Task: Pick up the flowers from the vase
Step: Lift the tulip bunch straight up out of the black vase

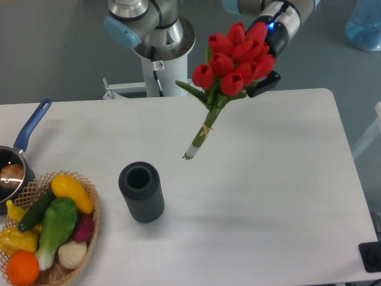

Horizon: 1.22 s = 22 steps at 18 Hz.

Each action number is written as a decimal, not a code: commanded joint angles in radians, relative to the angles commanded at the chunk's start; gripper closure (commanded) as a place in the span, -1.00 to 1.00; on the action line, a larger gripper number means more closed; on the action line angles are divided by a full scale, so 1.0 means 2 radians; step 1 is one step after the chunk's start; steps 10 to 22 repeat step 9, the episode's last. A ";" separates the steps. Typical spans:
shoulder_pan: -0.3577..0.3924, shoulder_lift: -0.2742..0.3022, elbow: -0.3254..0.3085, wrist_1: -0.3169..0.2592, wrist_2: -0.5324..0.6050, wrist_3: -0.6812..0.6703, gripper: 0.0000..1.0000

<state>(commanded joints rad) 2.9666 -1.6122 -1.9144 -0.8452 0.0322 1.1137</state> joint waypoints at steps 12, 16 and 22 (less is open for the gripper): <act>0.003 0.002 0.000 0.000 0.001 -0.002 0.35; 0.003 0.002 0.000 0.000 0.001 -0.002 0.35; 0.003 0.002 0.000 0.000 0.001 -0.002 0.35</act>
